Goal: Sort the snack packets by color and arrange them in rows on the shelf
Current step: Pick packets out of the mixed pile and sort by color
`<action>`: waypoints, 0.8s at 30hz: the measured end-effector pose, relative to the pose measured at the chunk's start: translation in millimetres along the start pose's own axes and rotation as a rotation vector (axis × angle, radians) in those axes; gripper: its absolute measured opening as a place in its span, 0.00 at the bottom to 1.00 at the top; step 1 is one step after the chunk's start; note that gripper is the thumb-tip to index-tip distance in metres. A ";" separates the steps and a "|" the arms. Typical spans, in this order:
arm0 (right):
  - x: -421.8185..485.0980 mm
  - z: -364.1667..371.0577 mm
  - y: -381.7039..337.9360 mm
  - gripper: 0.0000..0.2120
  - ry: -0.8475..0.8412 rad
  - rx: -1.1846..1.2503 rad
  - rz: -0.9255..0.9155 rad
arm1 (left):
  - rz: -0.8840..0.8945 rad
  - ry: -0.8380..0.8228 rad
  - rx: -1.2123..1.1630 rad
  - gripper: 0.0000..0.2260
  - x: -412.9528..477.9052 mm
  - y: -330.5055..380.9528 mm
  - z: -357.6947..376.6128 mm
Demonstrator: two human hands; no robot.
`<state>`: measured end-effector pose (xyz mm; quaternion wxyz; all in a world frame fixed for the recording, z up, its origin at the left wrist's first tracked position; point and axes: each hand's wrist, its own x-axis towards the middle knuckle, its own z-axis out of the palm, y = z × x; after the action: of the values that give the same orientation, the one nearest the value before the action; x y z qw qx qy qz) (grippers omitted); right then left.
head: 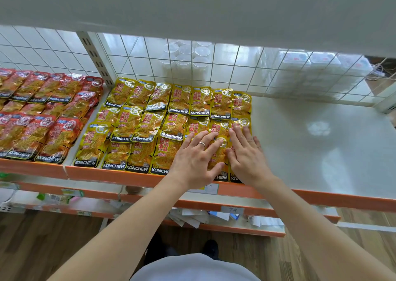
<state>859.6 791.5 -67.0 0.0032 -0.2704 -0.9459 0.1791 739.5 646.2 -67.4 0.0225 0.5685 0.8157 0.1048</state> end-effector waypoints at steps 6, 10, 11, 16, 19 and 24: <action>-0.4 -5.5 3.1 0.27 0.081 0.087 0.045 | 0.047 -0.037 0.025 0.35 20.5 2.6 -6.4; 1.2 -7.0 1.6 0.27 0.029 0.054 0.071 | 0.045 -0.063 0.066 0.35 25.4 6.1 1.5; 1.9 -6.8 -0.7 0.27 0.020 0.049 0.081 | 0.036 -0.046 0.069 0.36 24.2 6.6 2.3; 1.0 -1.8 -10.4 0.27 0.004 -0.002 0.137 | 0.009 -0.016 0.055 0.37 22.9 9.2 2.1; -0.4 -1.9 -11.0 0.27 -0.004 0.001 0.152 | 0.009 -0.007 0.058 0.36 23.0 9.0 1.7; -3.2 -4.0 -9.6 0.27 -0.010 -0.005 0.137 | -0.005 0.019 0.053 0.34 18.5 7.0 -0.4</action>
<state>857.9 783.6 -59.7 -0.0143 -0.3335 -0.9257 0.1780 739.4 665.7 -64.2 0.0000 0.5656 0.8199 0.0883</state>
